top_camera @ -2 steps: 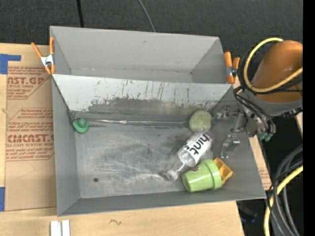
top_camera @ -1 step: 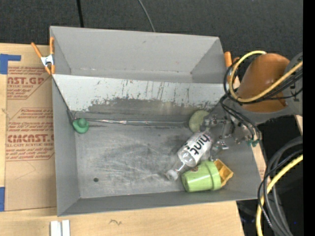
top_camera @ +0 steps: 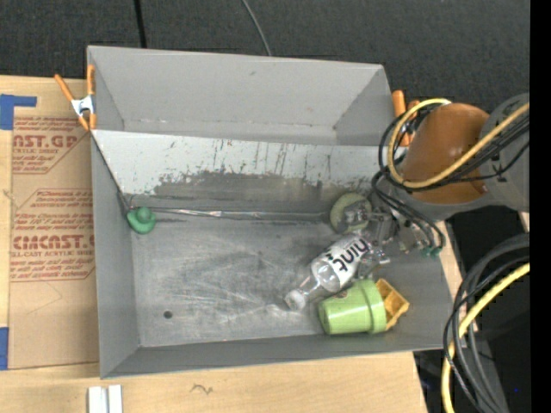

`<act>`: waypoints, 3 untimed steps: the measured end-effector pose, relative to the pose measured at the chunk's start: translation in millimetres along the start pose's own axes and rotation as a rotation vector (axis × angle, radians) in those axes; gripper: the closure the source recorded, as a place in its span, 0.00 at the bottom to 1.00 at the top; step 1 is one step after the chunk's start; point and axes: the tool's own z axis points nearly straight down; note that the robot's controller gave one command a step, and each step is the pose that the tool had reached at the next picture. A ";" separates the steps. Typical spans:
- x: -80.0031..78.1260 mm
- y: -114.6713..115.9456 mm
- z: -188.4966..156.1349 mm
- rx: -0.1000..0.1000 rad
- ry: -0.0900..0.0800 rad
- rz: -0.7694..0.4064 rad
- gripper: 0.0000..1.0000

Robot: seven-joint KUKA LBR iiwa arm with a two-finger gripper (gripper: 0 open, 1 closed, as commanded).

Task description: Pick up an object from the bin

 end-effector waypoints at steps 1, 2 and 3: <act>-7.9 12.1 -3.0 -0.004 0.016 -0.045 0.00; -9.4 18.0 43.3 -0.005 0.012 -0.056 0.00; -16.6 17.0 52.9 -0.001 0.002 -0.092 1.00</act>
Offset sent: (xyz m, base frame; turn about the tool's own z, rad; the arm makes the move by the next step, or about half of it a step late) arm 0.0030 0.0193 -0.0471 -0.0580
